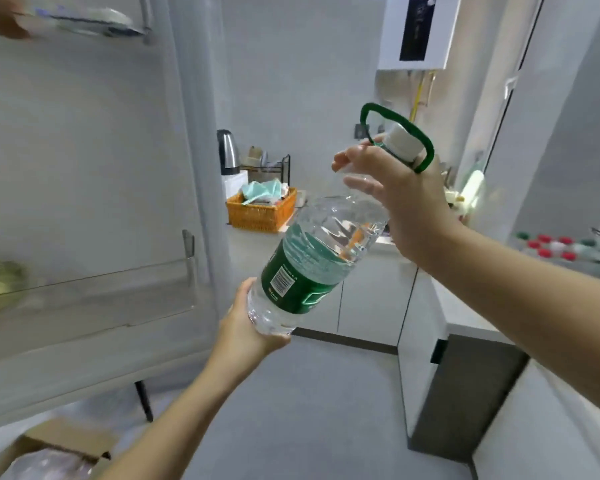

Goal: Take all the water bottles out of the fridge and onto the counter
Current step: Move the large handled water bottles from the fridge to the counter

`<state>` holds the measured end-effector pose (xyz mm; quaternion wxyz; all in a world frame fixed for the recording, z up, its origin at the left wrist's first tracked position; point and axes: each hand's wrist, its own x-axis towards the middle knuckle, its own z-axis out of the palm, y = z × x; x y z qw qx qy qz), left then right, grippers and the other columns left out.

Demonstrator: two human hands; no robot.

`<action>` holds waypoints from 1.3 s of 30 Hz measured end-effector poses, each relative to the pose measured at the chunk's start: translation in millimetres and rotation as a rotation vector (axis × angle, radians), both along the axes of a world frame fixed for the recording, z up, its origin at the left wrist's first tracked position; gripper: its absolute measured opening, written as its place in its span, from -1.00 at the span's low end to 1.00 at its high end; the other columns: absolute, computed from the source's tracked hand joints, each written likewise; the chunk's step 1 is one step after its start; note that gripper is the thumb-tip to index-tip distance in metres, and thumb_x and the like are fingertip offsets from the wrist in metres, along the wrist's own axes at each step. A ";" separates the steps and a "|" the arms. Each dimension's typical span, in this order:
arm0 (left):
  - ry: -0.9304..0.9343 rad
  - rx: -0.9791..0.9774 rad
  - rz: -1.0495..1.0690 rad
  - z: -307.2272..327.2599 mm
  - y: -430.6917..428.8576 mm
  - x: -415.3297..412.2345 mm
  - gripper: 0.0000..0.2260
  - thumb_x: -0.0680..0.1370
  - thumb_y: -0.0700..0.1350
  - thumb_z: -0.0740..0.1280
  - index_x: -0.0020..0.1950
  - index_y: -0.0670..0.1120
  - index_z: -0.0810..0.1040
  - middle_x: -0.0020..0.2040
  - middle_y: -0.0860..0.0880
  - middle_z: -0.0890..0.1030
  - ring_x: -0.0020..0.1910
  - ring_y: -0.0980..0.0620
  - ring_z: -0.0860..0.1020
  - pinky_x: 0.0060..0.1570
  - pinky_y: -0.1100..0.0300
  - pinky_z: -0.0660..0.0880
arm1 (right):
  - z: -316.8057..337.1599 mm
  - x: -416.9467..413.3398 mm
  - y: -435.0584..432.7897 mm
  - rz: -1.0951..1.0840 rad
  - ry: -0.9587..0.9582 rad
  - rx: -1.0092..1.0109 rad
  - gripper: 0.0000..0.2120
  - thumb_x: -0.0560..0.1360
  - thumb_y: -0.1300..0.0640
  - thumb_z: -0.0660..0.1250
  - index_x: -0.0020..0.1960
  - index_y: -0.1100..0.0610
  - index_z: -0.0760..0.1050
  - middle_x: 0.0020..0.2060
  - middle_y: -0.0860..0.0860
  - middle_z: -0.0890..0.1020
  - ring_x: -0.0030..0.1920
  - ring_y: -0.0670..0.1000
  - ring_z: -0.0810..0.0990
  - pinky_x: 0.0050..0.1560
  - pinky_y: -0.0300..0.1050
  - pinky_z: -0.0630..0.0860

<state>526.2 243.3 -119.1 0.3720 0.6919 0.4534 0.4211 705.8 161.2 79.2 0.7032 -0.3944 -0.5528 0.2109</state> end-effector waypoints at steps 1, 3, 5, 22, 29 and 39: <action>0.003 -0.009 -0.039 -1.7 9.8 19.6 -0.27 0.23 -0.07 0.57 0.15 0.47 0.26 0.04 0.22 0.58 -0.03 0.24 0.55 -0.31 0.47 0.40 | -2.0 16.3 7.7 -0.038 0.005 -0.007 -0.89 0.41 0.22 0.40 -0.27 0.06 0.60 -0.22 0.10 0.68 -0.04 0.10 0.67 0.08 0.06 0.62; 0.008 -0.029 -0.123 -2.2 30.1 59.4 -0.26 0.23 -0.06 0.56 0.24 0.37 0.27 0.06 0.19 0.58 -0.01 0.20 0.56 -0.24 0.37 0.44 | -4.4 48.9 23.5 -0.121 0.001 -0.025 -0.93 0.37 0.18 0.37 -0.27 0.07 0.61 -0.26 0.04 0.70 -0.07 0.05 0.68 -0.01 -0.05 0.61; 0.007 -0.041 -0.199 -3.0 51.0 96.5 -0.24 0.22 -0.07 0.55 0.28 0.32 0.26 0.09 0.17 0.58 0.02 0.15 0.56 -0.17 0.26 0.48 | -5.2 79.7 37.7 -0.197 0.008 -0.046 -0.94 0.36 0.17 0.36 -0.26 0.09 0.61 -0.28 0.01 0.70 -0.08 0.03 0.69 -0.04 -0.10 0.59; 0.110 -0.105 -0.599 -58.9 122.6 353.3 -0.21 0.21 -0.13 0.59 0.36 0.10 0.32 0.09 0.09 0.55 0.01 0.10 0.57 -0.21 0.31 0.57 | -52.2 289.8 74.4 -0.658 0.092 -0.210 -0.78 0.42 0.24 0.42 -0.02 0.36 0.55 -0.08 0.32 0.65 -0.11 0.11 0.64 -0.03 -0.01 0.60; 0.144 -0.118 -0.678 -99.7 117.0 478.1 -0.24 0.13 -0.08 0.60 0.28 0.07 0.39 0.13 0.09 0.47 0.10 0.09 0.48 -0.08 0.21 0.55 | -90.9 408.8 77.6 -0.754 0.103 -0.322 -0.78 0.31 0.11 0.48 -0.12 0.20 0.58 -0.14 0.26 0.67 -0.12 0.12 0.63 0.08 0.19 0.60; 0.296 -0.221 -0.672 -163.3 114.9 624.7 -0.29 0.10 0.05 0.60 0.22 0.07 0.47 0.07 0.13 0.62 0.04 0.05 0.60 0.03 -0.02 0.59 | -161.8 557.3 86.7 -0.795 0.082 -0.473 -0.77 0.46 0.19 0.49 -0.06 0.35 0.55 -0.18 0.17 0.61 -0.13 0.03 0.57 -0.01 0.01 0.54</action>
